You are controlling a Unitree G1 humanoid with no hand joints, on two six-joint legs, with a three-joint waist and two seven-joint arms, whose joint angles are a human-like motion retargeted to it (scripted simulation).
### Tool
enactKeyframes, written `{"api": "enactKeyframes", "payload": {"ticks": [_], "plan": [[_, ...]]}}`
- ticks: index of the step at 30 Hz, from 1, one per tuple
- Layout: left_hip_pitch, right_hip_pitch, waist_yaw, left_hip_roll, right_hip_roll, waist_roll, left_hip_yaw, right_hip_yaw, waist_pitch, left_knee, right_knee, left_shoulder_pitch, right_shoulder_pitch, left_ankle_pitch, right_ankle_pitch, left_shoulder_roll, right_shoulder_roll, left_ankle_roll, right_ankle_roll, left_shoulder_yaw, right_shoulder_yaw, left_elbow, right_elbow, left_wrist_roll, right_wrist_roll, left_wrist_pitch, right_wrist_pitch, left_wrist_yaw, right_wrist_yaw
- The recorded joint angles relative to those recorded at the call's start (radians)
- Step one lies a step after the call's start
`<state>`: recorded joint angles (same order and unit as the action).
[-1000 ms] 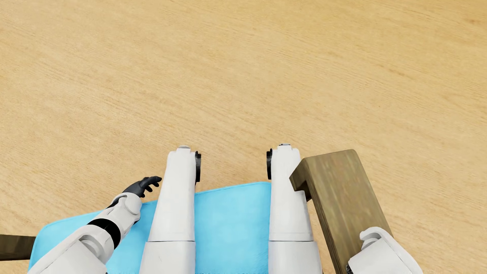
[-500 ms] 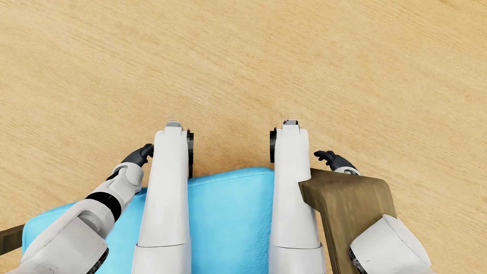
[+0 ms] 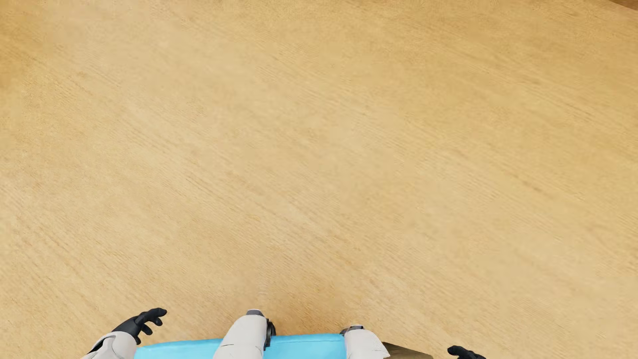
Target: Rise from the blue chair
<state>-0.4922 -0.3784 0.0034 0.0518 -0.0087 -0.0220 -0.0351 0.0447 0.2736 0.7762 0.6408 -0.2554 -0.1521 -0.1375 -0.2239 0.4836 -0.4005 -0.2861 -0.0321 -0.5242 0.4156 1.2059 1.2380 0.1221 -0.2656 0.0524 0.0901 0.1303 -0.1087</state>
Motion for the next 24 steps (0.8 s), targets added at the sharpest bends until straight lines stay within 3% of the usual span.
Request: {"api": "enactKeyframes", "payload": {"ticks": [1, 3, 9, 11, 12, 14, 16, 18, 20, 22, 24], "plan": [[0.002, 0.071, 0.008, 0.014, -0.011, -0.001, 0.007, -0.023, -0.021, 0.018, -0.080, 0.012, 0.027, 0.033, 0.016, 0.002, -0.004, -0.052, 0.013, 0.010, -0.025, 0.006, 0.008, 0.001, 0.005, 0.003, 0.003, -0.004, -0.007], [0.016, 0.205, 0.026, 0.038, -0.035, -0.008, 0.029, -0.074, -0.047, 0.007, -0.206, 0.029, 0.067, 0.064, 0.029, 0.004, -0.013, -0.076, 0.031, 0.029, -0.054, 0.010, 0.033, -0.001, 0.013, 0.005, 0.011, -0.001, -0.018], [0.087, 0.468, 0.029, 0.091, -0.082, -0.025, 0.058, -0.158, -0.124, -0.438, -0.363, 0.054, 0.057, 0.076, -0.017, 0.023, -0.014, 0.026, 0.061, 0.044, -0.105, 0.038, 0.063, -0.004, 0.019, 0.014, -0.001, -0.019, -0.014], [0.111, 0.538, 0.034, 0.083, -0.118, -0.033, 0.083, -0.175, -0.136, -0.413, -0.368, 0.057, 0.053, 0.099, -0.005, 0.020, -0.018, 0.018, 0.098, 0.049, -0.118, 0.043, 0.040, 0.006, 0.033, 0.015, -0.015, -0.028, -0.036], [0.119, 0.559, 0.036, 0.065, -0.149, -0.036, 0.095, -0.186, -0.137, -0.388, -0.341, 0.057, 0.055, 0.122, 0.018, 0.010, -0.022, 0.020, 0.132, 0.052, -0.126, 0.045, 0.028, 0.014, 0.046, 0.012, -0.027, -0.034, -0.054], [0.178, 0.524, 0.035, 0.015, -0.208, -0.038, 0.094, -0.167, -0.146, -0.386, -0.163, 0.070, 0.075, 0.127, 0.134, -0.008, -0.029, 0.091, 0.212, 0.030, -0.138, 0.043, 0.010, 0.025, 0.049, 0.014, -0.031, -0.027, -0.067], [0.288, 0.385, 0.003, -0.023, -0.230, -0.053, 0.111, -0.117, -0.132, -0.471, 0.134, 0.069, 0.075, 0.129, 0.285, 0.010, -0.011, 0.168, 0.223, 0.000, -0.179, 0.027, 0.003, 0.046, 0.053, 0.017, -0.027, -0.021, -0.077], [0.366, 0.230, -0.042, -0.038, -0.190, -0.051, 0.123, -0.062, -0.104, -0.509, 0.345, 0.047, 0.091, 0.111, 0.214, 0.031, 0.017, 0.177, 0.194, -0.049, -0.224, 0.021, 0.001, 0.042, 0.054, 0.017, -0.025, -0.001, -0.092], [0.433, 0.096, -0.081, -0.048, -0.115, -0.047, 0.123, -0.022, -0.094, -0.541, 0.336, 0.024, 0.114, 0.074, 0.142, 0.046, 0.040, 0.189, 0.155, -0.066, -0.248, 0.026, 0.013, 0.029, 0.025, 0.017, -0.011, 0.012, -0.056], [0.507, -0.004, -0.108, -0.050, -0.035, -0.046, 0.128, -0.001, -0.090, -0.584, 0.136, 0.012, 0.124, 0.029, 0.127, 0.067, 0.059, 0.182, 0.122, -0.060, -0.261, 0.019, 0.030, 0.004, 0.015, 0.005, -0.004, 0.013, -0.026], [0.580, -0.026, -0.125, -0.058, 0.035, -0.048, 0.135, -0.005, -0.093, -0.615, -0.184, 0.011, 0.136, -0.007, 0.199, 0.082, 0.074, 0.183, 0.107, -0.076, -0.267, 0.025, 0.054, -0.007, 0.039, -0.008, -0.010, 0.026, -0.042]]}}
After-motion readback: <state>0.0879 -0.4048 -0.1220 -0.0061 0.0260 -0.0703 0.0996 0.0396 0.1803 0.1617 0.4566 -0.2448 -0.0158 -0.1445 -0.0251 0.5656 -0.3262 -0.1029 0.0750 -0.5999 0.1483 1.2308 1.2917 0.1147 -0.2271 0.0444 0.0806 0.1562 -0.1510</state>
